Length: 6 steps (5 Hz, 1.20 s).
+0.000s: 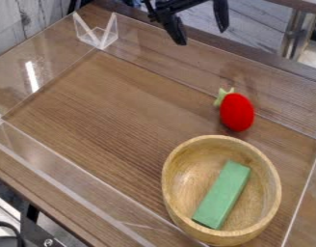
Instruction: Move the red fruit to the right
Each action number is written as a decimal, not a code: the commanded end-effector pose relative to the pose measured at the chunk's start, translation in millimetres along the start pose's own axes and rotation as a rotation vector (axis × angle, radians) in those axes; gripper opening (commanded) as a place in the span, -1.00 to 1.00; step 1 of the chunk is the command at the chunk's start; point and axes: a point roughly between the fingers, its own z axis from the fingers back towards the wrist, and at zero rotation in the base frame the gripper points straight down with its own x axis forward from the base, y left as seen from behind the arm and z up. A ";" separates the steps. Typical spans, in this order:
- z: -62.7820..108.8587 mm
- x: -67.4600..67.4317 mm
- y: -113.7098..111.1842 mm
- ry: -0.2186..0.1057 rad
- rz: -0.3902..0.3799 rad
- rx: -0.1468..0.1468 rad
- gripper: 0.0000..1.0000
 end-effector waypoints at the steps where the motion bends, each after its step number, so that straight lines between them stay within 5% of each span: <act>1: 10.3 7.2 -4.8 -0.059 -0.102 0.005 1.00; 4: -4.6 12.7 -3.4 0.001 -0.293 0.049 1.00; 5: -27.1 13.6 0.5 0.044 -0.363 0.061 1.00; 6: -24.9 15.0 11.4 0.029 -0.463 0.043 1.00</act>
